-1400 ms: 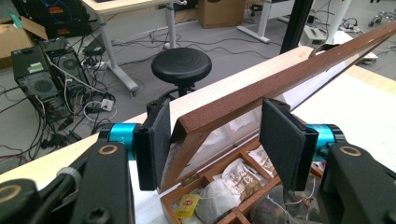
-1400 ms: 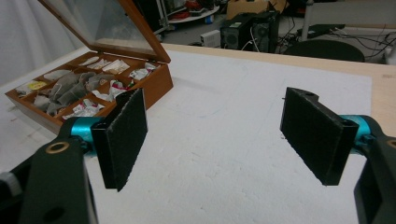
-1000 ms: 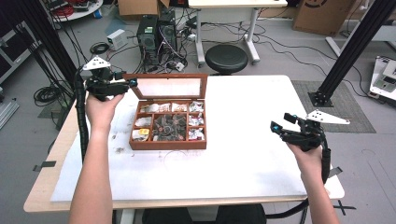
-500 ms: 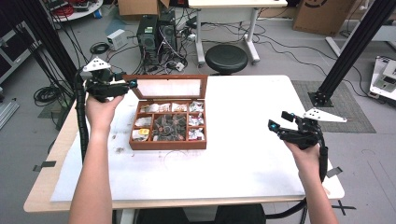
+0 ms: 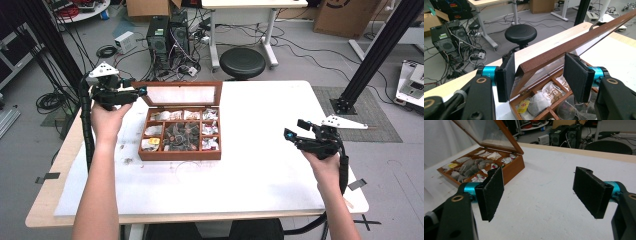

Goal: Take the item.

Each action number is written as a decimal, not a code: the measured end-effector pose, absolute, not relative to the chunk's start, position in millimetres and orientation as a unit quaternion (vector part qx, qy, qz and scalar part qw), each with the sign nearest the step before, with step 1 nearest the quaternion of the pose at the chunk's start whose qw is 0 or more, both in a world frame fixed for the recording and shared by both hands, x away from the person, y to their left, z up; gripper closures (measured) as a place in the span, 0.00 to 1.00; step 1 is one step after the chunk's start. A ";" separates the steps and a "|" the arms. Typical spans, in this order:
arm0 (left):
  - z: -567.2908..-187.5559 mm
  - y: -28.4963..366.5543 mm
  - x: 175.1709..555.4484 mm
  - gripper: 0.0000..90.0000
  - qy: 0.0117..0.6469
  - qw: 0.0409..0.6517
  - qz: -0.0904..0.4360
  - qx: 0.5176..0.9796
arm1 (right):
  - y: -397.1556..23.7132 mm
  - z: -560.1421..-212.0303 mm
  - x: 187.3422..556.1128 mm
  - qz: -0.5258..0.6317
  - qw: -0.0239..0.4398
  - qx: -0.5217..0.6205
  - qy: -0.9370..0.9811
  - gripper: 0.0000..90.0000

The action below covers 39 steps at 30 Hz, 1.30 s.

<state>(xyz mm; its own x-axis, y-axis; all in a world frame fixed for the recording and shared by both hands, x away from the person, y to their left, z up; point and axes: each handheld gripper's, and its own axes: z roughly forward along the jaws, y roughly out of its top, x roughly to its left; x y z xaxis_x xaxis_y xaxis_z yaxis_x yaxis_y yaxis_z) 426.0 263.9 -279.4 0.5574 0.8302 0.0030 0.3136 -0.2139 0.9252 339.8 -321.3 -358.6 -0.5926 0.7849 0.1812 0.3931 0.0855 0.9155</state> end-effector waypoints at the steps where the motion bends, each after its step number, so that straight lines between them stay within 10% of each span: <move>1: -279.4 263.7 425.9 0.48 0.390 0.491 0.263 0.733 | -318.2 -359.4 340.4 0.535 0.179 0.411 0.716 0.29; 39: -280.0 263.5 427.4 0.48 0.394 0.495 0.262 0.729 | -141.4 -358.7 405.5 0.511 0.087 0.307 0.798 0.48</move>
<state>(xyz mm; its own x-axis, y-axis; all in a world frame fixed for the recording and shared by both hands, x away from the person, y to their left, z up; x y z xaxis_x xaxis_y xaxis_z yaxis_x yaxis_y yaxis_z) 427.4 263.5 -280.0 0.5517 0.8340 -0.0082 0.3146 -0.1990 0.9281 405.5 -141.4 -358.7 -0.7959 0.5797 0.1748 0.4017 0.2896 0.8688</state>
